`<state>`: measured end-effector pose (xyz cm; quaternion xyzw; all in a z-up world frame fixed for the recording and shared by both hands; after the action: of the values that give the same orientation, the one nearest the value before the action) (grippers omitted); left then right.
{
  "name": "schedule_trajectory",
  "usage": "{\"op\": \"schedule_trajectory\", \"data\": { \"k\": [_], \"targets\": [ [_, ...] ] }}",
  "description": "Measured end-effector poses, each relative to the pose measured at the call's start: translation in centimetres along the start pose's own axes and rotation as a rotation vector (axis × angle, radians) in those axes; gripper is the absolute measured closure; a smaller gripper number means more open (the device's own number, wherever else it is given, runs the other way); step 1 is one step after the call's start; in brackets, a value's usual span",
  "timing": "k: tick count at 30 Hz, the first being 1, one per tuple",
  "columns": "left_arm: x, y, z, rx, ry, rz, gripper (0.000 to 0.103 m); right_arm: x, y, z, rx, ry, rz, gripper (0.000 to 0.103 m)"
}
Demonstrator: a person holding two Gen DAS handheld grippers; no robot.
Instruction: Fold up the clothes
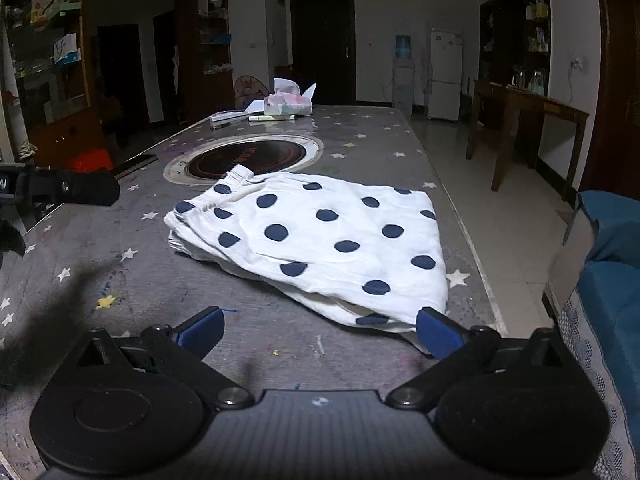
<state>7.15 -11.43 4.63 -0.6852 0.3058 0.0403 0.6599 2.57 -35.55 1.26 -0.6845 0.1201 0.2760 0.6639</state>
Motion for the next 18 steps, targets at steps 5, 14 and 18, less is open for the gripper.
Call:
{"op": "schedule_trajectory", "data": {
  "k": [5,14,18],
  "targets": [
    [-0.8,1.2,-0.2,0.022,-0.03,0.018,0.0,-0.3,0.2,0.9,-0.001,0.011,-0.003,0.0],
    [-1.5,3.6,0.4,-0.016,-0.074,0.073,0.0,-0.9,0.8,1.8,0.06,0.03,-0.004,0.0],
    [-2.1,4.3,0.6,-0.033,-0.082,0.087,0.0,-1.2,1.3,2.8,0.059,0.043,-0.01,0.0]
  ]
}}
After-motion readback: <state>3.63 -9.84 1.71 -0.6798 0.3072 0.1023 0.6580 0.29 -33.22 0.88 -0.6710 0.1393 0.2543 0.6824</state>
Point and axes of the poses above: each gripper's, at about its wrist camera, not at the fingertips, and x roughly the way its jaws point, z to its left, y to its underside, the point moved 4 cm from there along x, roughly the way its jaws point, and after that the axes turned 3 degrees about -z, right-handed, at the moved point
